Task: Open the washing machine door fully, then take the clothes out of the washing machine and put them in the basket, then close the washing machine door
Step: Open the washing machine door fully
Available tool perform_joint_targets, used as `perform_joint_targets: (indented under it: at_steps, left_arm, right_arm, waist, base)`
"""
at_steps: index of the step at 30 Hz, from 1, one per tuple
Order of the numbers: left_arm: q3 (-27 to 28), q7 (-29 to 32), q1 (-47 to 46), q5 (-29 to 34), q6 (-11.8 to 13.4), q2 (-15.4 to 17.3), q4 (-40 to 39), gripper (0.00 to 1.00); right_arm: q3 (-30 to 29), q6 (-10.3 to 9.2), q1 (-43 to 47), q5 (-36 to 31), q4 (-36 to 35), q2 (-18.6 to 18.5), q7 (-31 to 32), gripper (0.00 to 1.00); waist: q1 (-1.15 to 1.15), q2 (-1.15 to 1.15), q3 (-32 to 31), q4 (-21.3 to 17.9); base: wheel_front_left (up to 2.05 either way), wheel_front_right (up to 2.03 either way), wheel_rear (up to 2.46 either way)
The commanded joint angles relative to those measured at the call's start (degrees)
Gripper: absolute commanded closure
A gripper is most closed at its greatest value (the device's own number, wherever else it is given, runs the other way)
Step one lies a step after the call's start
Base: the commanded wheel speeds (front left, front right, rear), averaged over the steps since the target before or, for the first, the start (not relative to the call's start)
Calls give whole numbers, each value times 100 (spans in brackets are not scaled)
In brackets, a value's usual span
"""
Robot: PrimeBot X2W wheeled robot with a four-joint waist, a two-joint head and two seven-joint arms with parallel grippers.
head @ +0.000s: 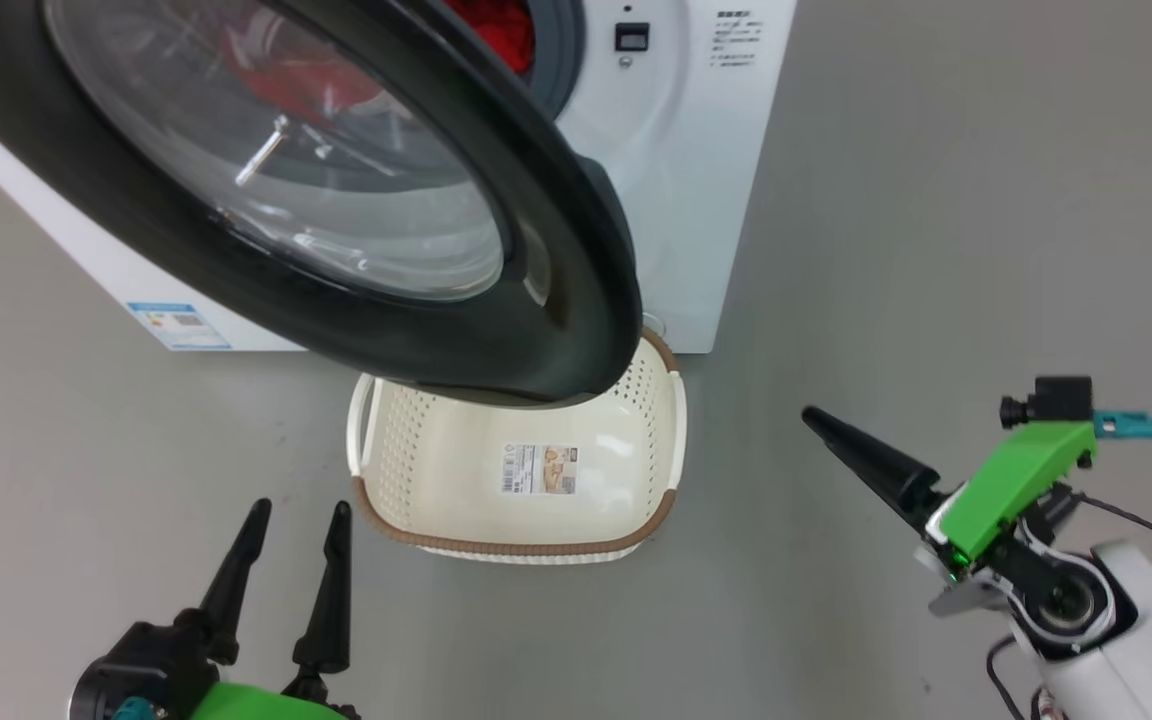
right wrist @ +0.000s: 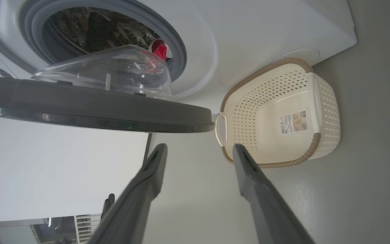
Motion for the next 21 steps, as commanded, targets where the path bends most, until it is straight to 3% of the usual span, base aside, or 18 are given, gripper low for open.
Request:
perform_joint_targets:
  at_steps: [1,13,21]
  left_arm:
    - [214,-69,4,55,-32,106,-105,0]
    - [454,-69,132,83,-32,92,-20,0]
    - [540,-69,119,101,-32,111,25,0]
  right_arm:
    - [102,30,80,-116,-163,-64,-103,0]
    - [997,30,534,-1392,-154,-457,-1840,0]
    - [1760,30,485,-2082,45,-707,-3363,0]
  waist:
    - [0,0,-48,-57]
    - [0,0,-193,-315]
    - [0,0,-206,-390]
  base:
    - [0,0,0]
    - [0,0,0]
    - [0,0,0]
